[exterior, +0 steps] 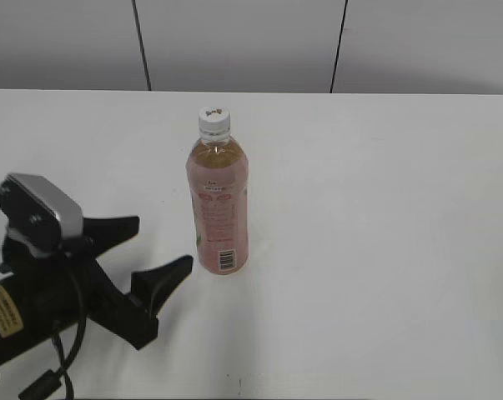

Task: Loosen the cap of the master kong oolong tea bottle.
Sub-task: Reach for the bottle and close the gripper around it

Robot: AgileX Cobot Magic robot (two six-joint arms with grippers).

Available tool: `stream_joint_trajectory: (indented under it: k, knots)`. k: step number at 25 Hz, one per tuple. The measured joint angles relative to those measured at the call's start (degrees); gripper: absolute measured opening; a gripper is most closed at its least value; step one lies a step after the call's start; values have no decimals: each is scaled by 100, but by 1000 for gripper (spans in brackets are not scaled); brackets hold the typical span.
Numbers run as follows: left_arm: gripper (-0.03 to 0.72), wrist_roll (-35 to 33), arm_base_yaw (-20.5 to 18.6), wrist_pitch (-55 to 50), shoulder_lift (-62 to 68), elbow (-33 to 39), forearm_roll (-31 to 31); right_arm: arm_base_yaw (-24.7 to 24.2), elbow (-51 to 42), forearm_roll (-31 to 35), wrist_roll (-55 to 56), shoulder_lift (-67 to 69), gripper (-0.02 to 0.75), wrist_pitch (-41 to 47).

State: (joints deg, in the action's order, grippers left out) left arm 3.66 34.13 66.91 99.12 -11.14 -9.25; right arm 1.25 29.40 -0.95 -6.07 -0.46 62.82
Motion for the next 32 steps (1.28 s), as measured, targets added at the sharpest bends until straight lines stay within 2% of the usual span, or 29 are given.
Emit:
stream_joint_trajectory:
  k: [4, 7, 15, 32]
  knots:
    - [562, 152, 0, 114, 997, -263, -353, 0, 0, 5, 0, 0, 242, 0]
    - [562, 517, 0, 131, 1174, -590, -604, 0, 0, 5, 0, 0, 242, 0]
    - [562, 638, 0, 223, 1266, -1251, -604, 0, 0, 5, 0, 0, 242, 0]
    - [562, 687, 0, 222, 1428, -2070, -466, 0, 0, 5, 0, 0, 242, 0]
